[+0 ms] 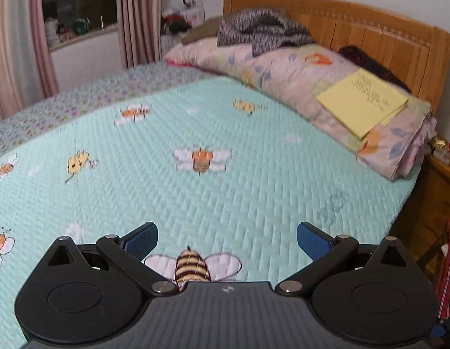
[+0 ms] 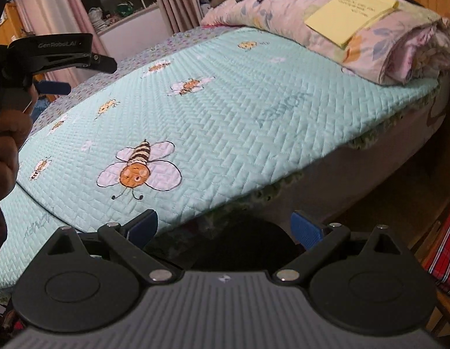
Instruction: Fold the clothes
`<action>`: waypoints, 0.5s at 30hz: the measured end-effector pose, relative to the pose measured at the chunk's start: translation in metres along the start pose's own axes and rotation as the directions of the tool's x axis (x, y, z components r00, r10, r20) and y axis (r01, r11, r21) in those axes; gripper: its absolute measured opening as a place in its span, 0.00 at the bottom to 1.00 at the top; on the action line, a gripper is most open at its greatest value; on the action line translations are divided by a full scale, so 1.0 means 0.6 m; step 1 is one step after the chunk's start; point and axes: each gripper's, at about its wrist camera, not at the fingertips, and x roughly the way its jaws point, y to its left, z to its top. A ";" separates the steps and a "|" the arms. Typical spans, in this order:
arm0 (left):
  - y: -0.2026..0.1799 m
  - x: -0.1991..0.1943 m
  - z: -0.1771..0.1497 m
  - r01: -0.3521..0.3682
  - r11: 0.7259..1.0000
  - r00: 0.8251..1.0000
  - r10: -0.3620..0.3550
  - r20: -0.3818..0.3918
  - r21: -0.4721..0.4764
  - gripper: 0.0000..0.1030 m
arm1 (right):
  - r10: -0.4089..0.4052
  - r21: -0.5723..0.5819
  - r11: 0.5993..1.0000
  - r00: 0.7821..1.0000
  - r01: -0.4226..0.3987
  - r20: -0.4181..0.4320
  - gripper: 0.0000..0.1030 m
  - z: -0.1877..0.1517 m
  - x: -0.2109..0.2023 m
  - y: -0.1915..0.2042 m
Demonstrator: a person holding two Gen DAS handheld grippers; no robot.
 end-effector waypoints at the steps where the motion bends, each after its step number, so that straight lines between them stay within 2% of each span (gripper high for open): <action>1: 0.001 0.006 0.001 -0.007 1.000 1.000 0.007 -0.015 0.008 0.99 | 0.003 0.012 1.000 1.000 -0.003 -0.006 0.95 0.000 0.004 -0.004; 8: 0.011 0.041 -0.010 -0.035 0.999 0.994 0.034 -0.101 -0.006 0.99 | 0.012 0.102 0.995 0.998 -0.006 -0.062 0.95 -0.005 0.039 -0.032; 15: 0.009 0.058 -0.012 -0.034 0.999 0.990 0.032 -0.139 -0.013 0.99 | 0.029 0.181 0.983 0.994 -0.010 -0.104 0.95 -0.018 0.063 -0.055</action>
